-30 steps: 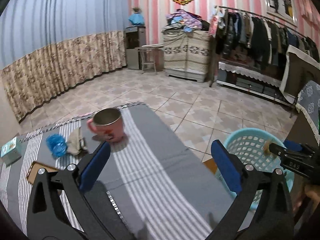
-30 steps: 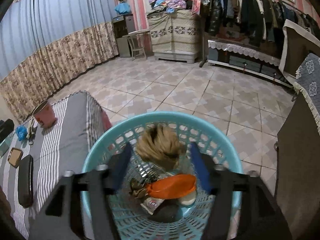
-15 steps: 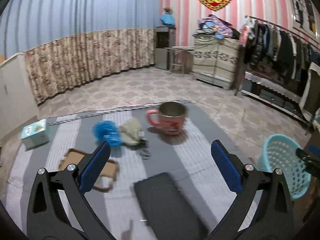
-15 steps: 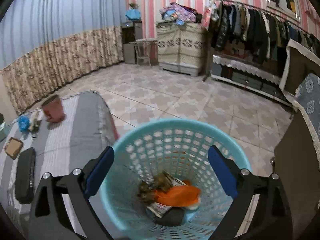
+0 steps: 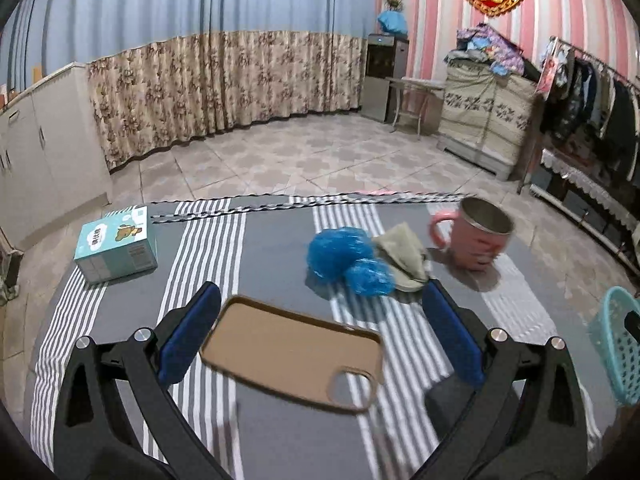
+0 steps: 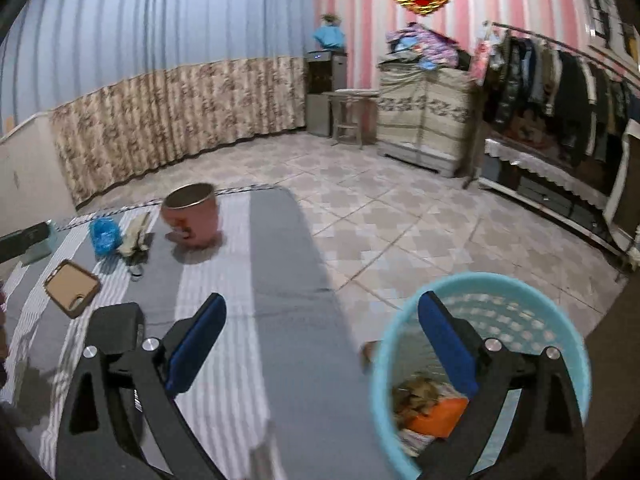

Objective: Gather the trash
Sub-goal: 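Grasp the blue plastic bag with the left gripper and lift it, then grasp the beige cloth mask with the right gripper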

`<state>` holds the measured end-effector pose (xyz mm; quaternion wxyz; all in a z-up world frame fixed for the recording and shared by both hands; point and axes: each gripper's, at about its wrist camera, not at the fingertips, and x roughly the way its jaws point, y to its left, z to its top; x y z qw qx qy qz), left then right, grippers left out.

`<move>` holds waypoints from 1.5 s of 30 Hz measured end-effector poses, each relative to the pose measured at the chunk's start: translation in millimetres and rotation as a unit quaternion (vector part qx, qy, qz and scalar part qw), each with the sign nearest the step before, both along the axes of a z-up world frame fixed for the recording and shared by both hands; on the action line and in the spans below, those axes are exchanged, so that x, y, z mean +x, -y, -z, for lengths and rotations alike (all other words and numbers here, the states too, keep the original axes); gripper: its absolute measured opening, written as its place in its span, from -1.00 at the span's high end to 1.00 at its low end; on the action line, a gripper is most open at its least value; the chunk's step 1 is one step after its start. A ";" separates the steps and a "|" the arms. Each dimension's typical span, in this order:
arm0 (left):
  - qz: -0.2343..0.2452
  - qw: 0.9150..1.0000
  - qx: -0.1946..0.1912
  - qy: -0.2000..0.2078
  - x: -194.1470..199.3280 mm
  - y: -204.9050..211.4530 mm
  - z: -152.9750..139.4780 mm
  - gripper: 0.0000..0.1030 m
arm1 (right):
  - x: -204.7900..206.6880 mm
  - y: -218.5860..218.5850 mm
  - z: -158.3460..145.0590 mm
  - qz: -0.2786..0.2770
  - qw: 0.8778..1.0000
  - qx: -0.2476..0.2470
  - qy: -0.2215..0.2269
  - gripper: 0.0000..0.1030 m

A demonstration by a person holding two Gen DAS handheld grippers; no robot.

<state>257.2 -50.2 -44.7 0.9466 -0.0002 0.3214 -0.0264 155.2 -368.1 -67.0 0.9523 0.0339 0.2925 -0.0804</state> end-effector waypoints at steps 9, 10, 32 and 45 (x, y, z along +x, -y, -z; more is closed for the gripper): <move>0.020 0.999 -0.006 -0.039 66.6 13.8 24.7 -0.77 | 56.4 -37.1 9.2 -0.027 0.999 -0.004 -0.019 -0.84; 0.024 0.999 -0.008 -0.047 74.3 16.7 29.6 -0.69 | 59.5 -39.3 10.5 -0.027 0.999 -0.002 -0.019 -0.84; 0.005 0.999 0.007 -0.039 42.0 -74.9 18.4 0.49 | 139.7 -155.0 23.2 -0.117 0.990 -0.011 -0.072 -0.82; -0.039 0.998 -0.013 -0.041 26.0 -134.3 27.8 0.49 | 208.5 -206.7 57.3 -0.164 0.972 0.001 -0.171 0.16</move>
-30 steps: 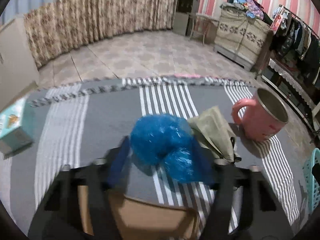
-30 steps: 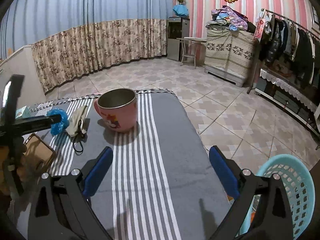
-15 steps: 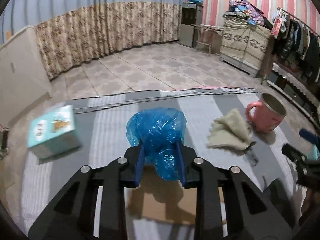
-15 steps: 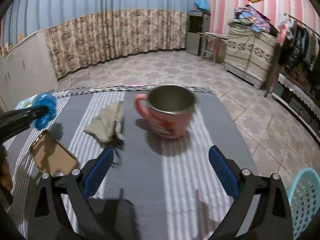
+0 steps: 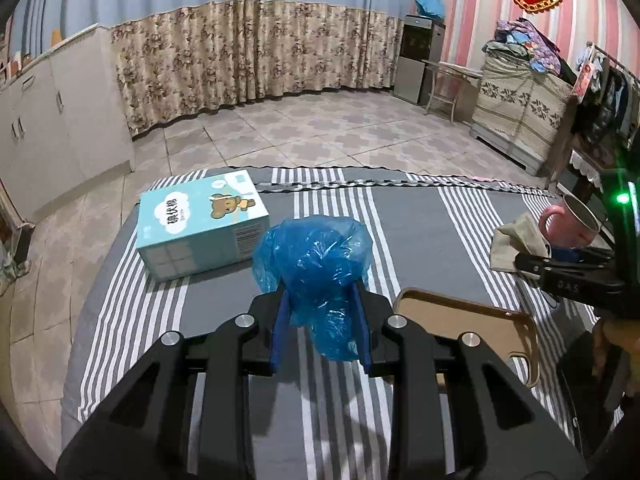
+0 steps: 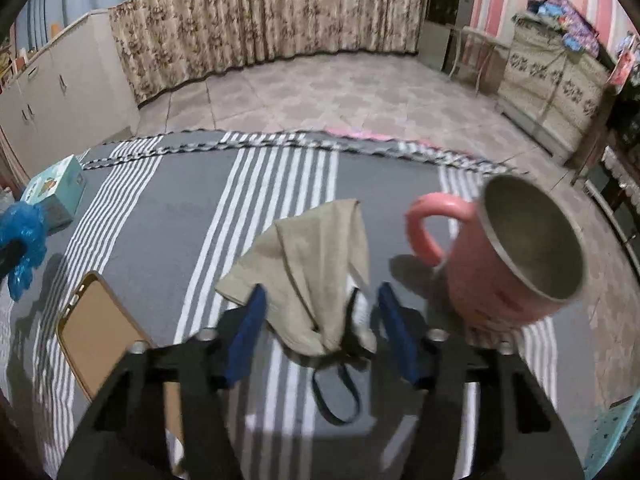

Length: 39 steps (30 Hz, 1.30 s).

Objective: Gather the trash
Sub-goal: 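Grasp the beige cloth mask with the right gripper, then drop the blue bag and beige cloth into the blue basket with both grippers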

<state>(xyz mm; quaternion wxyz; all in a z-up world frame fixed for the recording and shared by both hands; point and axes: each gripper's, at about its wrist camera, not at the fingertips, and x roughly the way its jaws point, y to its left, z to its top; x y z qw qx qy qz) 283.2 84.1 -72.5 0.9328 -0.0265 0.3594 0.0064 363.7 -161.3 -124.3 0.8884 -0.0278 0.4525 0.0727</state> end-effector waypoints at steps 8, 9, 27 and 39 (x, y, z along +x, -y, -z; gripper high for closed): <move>0.003 1.000 0.007 0.011 -14.9 16.7 -11.8 0.50 | -33.8 3.2 -31.8 -0.017 0.998 0.010 0.060 0.76; 0.005 1.000 0.007 0.015 -18.6 21.9 -16.3 0.50 | -43.0 8.0 -40.1 -0.018 0.997 0.016 0.071 0.76; 0.136 0.987 -0.028 0.077 -96.7 194.0 -75.0 0.50 | -242.4 231.4 -117.9 0.158 0.973 -0.009 0.166 0.76; 0.258 0.964 -0.037 0.054 -136.7 348.6 -44.3 0.50 | -309.1 363.0 -79.8 0.292 0.943 -0.009 0.158 0.76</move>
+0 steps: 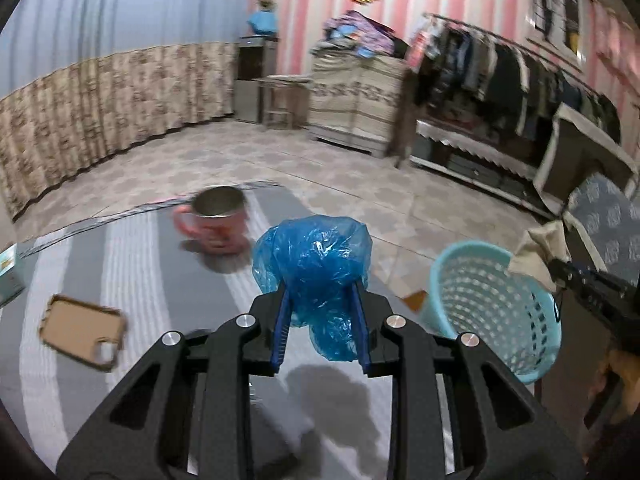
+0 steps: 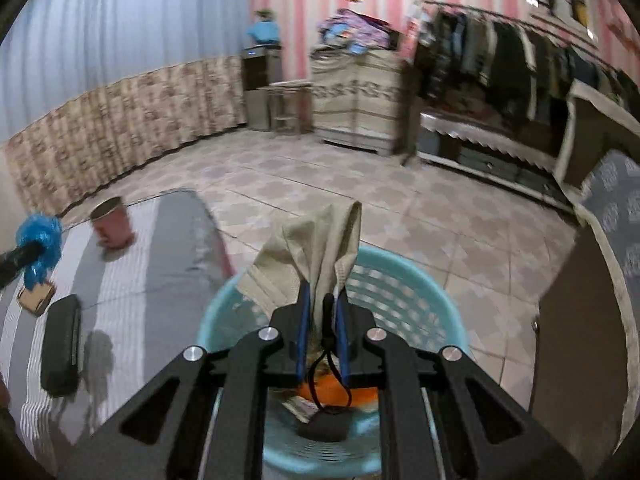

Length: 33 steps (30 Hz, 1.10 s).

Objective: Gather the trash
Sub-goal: 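Drop the blue bag and beige cloth into the blue basket with both grippers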

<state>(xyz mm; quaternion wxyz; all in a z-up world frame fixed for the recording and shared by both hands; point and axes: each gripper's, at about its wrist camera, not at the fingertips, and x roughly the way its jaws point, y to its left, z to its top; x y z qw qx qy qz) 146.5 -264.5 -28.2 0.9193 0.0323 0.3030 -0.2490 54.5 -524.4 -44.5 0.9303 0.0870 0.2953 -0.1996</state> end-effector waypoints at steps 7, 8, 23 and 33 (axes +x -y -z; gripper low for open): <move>0.063 0.998 0.000 -0.009 -8.9 86.5 19.4 0.49 | 3.7 32.6 17.1 0.038 0.999 -0.003 -0.015 0.76; 0.072 0.997 0.003 -0.013 -9.5 96.9 23.9 0.49 | 5.5 36.9 19.4 0.040 0.999 -0.001 -0.017 0.76; 0.082 0.996 0.043 -0.003 -6.1 149.0 35.1 -0.66 | -0.8 64.5 31.4 0.055 0.998 0.038 -0.011 0.76; -0.006 0.998 0.041 0.044 -10.2 78.3 -5.9 -0.89 | 26.9 40.2 45.7 0.011 0.997 0.064 -0.029 0.38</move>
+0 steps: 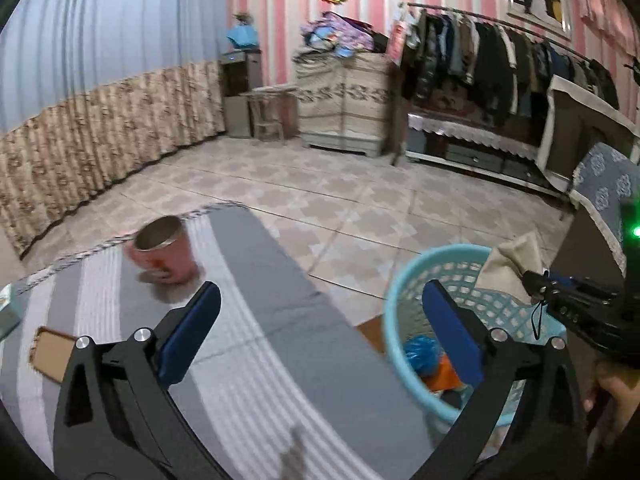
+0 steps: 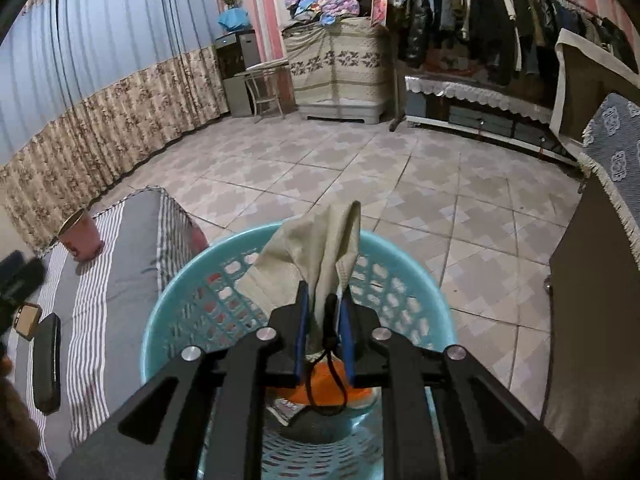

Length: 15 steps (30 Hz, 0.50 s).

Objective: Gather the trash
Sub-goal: 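Drop the blue bag and beige cloth into the blue basket with both grippers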

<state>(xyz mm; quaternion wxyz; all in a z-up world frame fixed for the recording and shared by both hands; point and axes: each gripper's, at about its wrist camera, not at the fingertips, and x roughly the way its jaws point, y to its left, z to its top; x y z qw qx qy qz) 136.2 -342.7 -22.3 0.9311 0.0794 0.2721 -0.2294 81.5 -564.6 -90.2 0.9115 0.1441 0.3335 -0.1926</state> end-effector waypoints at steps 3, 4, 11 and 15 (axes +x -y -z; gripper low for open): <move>-0.014 1.000 0.000 0.013 -5.1 -21.1 -10.0 -0.89 | 5.6 -1.5 6.9 -0.007 1.000 0.016 -0.002 -0.09; -0.021 1.000 0.000 0.017 -7.2 -27.9 -12.5 -0.89 | 6.8 -2.3 8.3 -0.008 1.000 0.018 -0.004 -0.16; -0.062 0.997 -0.037 0.021 -23.2 -95.6 -24.9 -0.90 | -4.9 -23.7 -7.6 -0.020 1.000 -0.008 0.022 -0.78; -0.108 0.993 -0.030 0.034 -33.8 -130.7 -31.2 -0.90 | -24.2 -58.4 -32.9 -0.033 0.996 -0.039 0.067 -0.92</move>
